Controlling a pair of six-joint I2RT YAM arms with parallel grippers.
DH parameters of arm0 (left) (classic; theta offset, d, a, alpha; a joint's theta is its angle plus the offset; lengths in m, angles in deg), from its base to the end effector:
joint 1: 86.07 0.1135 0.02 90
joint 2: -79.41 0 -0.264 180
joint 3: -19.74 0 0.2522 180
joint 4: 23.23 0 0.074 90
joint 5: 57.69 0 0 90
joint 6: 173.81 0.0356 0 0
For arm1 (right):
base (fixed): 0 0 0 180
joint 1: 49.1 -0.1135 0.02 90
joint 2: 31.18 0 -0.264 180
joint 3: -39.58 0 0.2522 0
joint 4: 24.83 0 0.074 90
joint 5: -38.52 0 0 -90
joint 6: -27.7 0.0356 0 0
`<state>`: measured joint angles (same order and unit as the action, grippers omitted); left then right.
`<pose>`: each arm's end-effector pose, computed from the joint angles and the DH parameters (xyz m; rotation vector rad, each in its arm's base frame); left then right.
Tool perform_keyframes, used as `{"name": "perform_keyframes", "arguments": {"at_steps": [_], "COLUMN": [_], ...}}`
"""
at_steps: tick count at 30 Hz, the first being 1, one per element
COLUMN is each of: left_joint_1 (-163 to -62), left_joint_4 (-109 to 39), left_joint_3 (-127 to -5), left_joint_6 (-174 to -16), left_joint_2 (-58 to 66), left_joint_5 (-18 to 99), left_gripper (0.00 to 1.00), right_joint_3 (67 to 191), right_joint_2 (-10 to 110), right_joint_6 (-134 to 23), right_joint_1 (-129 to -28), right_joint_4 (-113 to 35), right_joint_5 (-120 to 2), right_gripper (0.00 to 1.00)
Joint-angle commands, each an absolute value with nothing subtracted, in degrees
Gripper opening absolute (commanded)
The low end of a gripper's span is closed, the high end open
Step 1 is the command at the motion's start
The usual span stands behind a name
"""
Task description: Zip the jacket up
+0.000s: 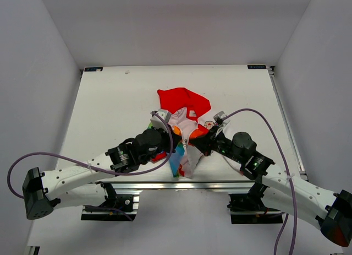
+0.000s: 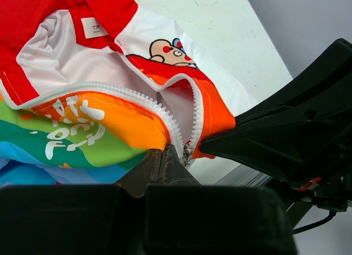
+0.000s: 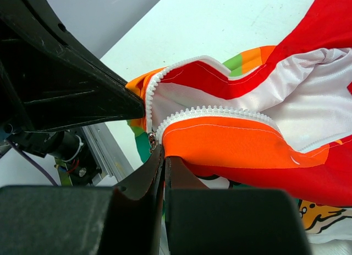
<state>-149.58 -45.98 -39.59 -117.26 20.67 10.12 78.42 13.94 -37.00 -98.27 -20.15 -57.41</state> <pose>0.1165 -0.2037 0.3014 0.2619 1.9844 -0.7412 0.1239 0.1490 0.2699 -0.4373 1.6531 1.0753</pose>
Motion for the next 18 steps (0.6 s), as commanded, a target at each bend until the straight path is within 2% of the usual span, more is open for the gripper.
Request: {"name": "perform_keyframes", "arguments": {"at_steps": [1, 18], "left_joint_1": [-149.5, -149.5], "left_joint_4": [-45.4, -45.4], "left_joint_3": [-39.8, -40.0], "left_joint_6": [-117.6, -118.2], "left_joint_2": [22.3, 21.7], "left_joint_5": [9.1, 9.3], "left_gripper": [0.00, 0.00], "right_joint_3": [80.6, 80.6], "right_joint_2": [13.5, 13.6], "right_joint_6": [-37.1, -36.9], "right_joint_1": [-98.3, -98.2], "right_joint_4": [-18.3, -17.7], "right_joint_5": [-58.5, -60.3], "right_gripper": [0.00, 0.00]}}
